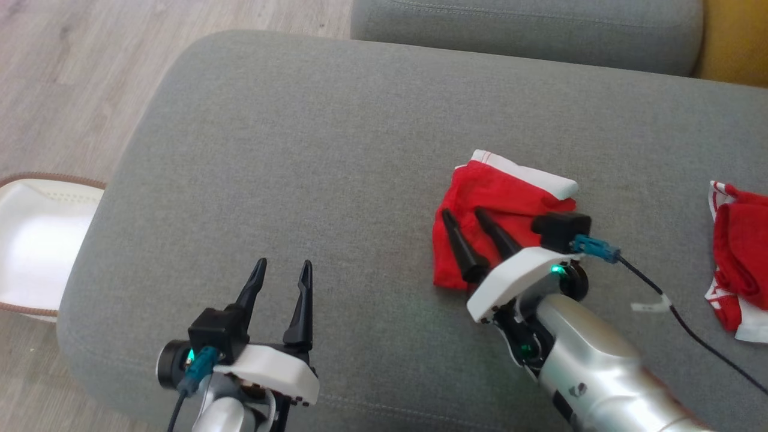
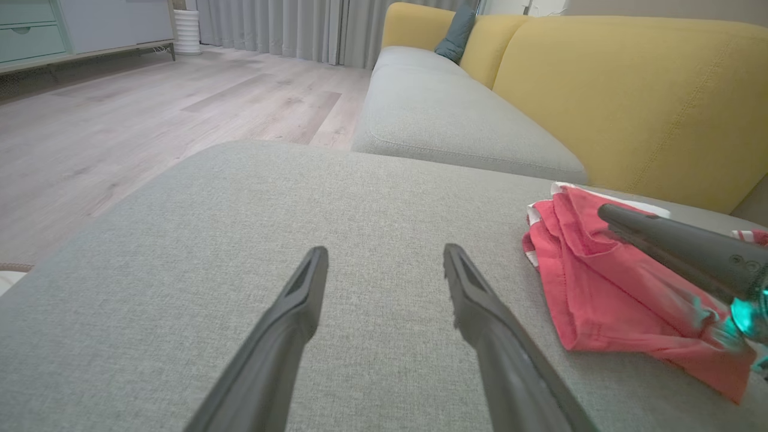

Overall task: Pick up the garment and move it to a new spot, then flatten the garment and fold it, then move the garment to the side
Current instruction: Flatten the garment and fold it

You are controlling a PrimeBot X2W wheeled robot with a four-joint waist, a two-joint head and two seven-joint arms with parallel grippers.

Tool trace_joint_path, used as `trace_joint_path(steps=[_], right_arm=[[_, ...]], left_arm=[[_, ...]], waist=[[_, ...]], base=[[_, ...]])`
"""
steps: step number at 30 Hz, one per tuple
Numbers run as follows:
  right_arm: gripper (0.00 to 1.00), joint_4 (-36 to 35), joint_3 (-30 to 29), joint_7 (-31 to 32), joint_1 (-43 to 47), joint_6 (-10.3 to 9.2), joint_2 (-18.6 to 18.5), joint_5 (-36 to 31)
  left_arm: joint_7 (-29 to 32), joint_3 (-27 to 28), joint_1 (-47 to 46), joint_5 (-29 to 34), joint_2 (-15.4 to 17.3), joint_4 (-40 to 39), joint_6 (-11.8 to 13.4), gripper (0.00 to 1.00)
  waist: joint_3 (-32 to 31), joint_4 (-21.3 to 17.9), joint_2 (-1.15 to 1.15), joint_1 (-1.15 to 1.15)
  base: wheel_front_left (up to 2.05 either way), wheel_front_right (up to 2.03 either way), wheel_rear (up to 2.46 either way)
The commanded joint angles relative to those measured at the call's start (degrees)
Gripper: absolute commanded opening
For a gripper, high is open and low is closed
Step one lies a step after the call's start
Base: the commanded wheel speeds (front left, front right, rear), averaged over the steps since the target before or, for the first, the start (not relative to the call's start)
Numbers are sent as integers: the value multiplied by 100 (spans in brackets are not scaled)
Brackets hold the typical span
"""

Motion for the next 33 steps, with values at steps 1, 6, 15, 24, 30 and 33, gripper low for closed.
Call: trace_joint_path(steps=[1, 6, 15, 24, 30, 33], right_arm=[[100, -110, 192, -76, -271, -4, 87, 87], [100, 158, 748, 195, -376, -4, 87, 202], [100, 150, 1367, 289, -565, -4, 87, 425], [100, -265, 1313, -88, -829, -4, 87, 367], [100, -20, 451, -126, -1048, -4, 87, -411], [100, -169, -299, -128, -960, -4, -100, -1321]], left_arm=[[-35, 143, -118, -48, 10, -190, 40, 100], [-35, 131, -168, -80, 10, -201, 70, 100], [-35, 236, -228, -91, 10, -215, 81, 100], [-35, 497, -335, 27, 10, -314, 25, 100], [-35, 674, -352, 62, 10, -462, 16, 100], [-35, 747, -351, 66, 10, -548, 28, 100]], waist=[[17, -17, 0, 0], [84, -121, 0, 0], [154, -486, 0, 0], [54, -896, 0, 0], [-23, -1043, 0, 0], [-61, -1101, 0, 0]], base=[[0, 0, 0], [0, 0, 0], [0, 0, 0], [0, 0, 0], [0, 0, 0], [0, 0, 0]])
